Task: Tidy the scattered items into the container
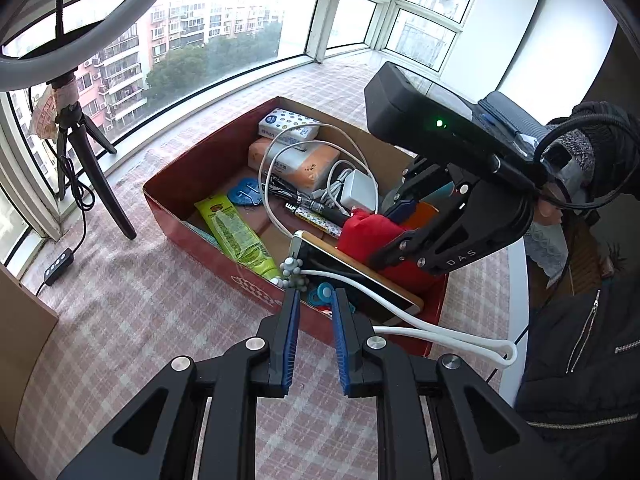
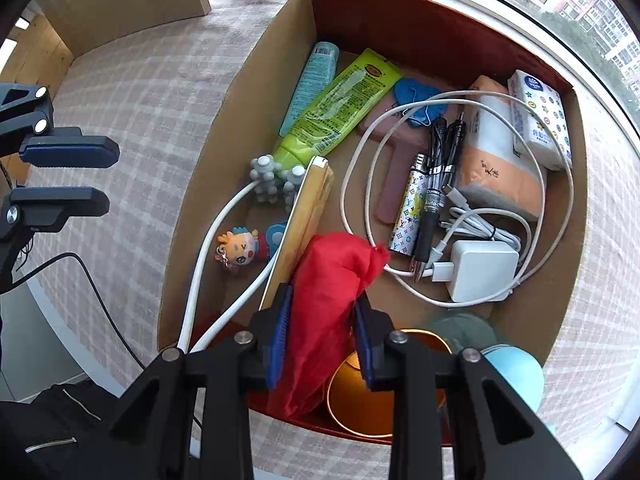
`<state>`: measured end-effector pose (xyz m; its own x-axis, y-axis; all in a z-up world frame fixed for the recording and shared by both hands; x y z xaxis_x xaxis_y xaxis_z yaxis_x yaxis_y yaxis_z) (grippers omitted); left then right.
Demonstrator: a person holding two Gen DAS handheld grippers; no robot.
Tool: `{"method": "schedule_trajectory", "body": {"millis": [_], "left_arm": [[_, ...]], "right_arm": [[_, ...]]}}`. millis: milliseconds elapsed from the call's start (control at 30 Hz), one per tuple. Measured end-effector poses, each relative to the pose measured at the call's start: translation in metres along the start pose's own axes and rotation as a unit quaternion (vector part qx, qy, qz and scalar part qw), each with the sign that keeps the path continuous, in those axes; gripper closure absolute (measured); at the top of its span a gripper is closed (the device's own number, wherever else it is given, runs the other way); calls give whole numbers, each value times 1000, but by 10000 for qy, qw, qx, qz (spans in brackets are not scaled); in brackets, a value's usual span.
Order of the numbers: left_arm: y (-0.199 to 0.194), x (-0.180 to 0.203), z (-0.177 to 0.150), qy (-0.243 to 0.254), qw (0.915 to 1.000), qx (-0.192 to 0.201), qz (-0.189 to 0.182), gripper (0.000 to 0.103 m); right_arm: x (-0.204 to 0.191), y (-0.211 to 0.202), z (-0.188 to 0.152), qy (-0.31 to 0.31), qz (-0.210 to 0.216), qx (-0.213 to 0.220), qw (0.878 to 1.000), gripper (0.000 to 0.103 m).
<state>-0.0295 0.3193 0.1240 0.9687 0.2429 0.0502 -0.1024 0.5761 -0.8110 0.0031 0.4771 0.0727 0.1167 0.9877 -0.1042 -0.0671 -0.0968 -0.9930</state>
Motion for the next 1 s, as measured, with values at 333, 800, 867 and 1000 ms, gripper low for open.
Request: {"method": "schedule_trajectory", "body": {"millis": [333,800,867,1000], "left_arm": [[-6,12,-9,-337,9985,20,440,59],[-57,46,-32,-1197,9811,170,1511,26],[-74,54,-35,-1278,9782,292,1608,25],[-102,72,-39,-1359,9735,475,1776,23]], "right_arm": [[27,-33,-18,914,581,925,9898,68],[66,-104,-121,2844,1393,2854,9046,50],[65,-114,-135,2848,1268,3059,8996,48],[58,-132,-160,2828,1057,3398,8907,48]]}}
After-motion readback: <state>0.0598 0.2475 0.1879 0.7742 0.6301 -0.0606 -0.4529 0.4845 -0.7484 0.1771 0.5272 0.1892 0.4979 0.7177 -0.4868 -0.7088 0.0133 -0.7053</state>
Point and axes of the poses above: each gripper's, at about its wrist camera, not at the fingertips, and y roughly the way its jaws point, x to its right, z to its top, the point moved 3 cm from there along y, roughly the way its jaws point, and after that the axes turned 15 degrees about y, right-handed, at the moved point
